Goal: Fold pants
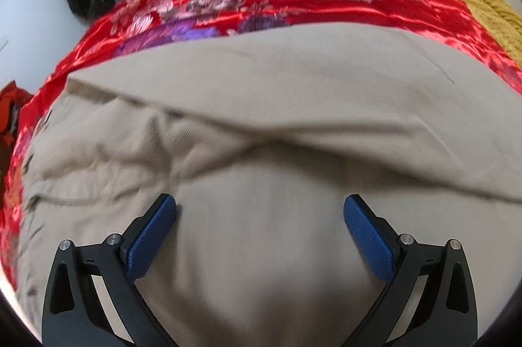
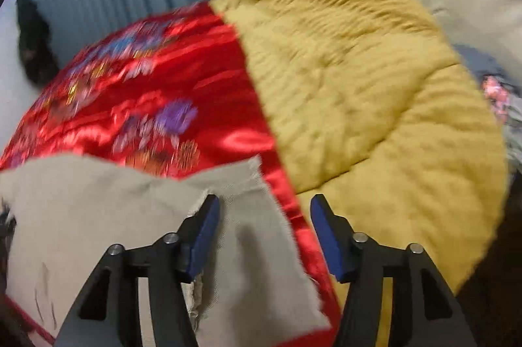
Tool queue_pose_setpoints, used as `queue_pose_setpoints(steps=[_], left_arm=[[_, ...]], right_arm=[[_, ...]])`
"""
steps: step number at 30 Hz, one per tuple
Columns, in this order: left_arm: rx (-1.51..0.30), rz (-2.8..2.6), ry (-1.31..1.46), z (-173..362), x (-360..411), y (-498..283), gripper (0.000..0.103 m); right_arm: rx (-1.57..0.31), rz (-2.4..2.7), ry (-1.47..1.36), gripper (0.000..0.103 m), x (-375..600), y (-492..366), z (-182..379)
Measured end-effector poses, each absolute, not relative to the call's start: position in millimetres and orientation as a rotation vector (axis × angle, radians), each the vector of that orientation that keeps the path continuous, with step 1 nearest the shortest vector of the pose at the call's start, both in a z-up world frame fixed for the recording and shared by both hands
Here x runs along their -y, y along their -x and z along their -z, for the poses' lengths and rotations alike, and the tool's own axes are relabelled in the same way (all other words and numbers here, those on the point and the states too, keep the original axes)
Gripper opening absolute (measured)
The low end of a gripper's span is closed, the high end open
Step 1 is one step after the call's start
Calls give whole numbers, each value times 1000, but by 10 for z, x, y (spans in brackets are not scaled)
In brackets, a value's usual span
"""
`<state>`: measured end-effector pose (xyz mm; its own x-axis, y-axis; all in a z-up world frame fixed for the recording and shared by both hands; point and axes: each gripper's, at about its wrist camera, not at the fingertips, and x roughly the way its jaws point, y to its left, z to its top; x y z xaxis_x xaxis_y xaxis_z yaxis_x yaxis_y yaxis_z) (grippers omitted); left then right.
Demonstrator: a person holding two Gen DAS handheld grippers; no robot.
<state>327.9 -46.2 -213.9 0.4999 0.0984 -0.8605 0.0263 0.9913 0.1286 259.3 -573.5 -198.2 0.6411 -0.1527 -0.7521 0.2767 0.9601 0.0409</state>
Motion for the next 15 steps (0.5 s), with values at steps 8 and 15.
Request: queue_pose_setpoints(steps=[8, 15], left_arm=[[-970, -98, -124, 1956, 89, -2294, 102], [-952, -199, -93, 2073, -414, -1878, 103]], right_arm=[[-800, -195, -334, 67, 4240, -2048, 1744], [-1099, -321, -282, 67, 3031, -2102, 2734]])
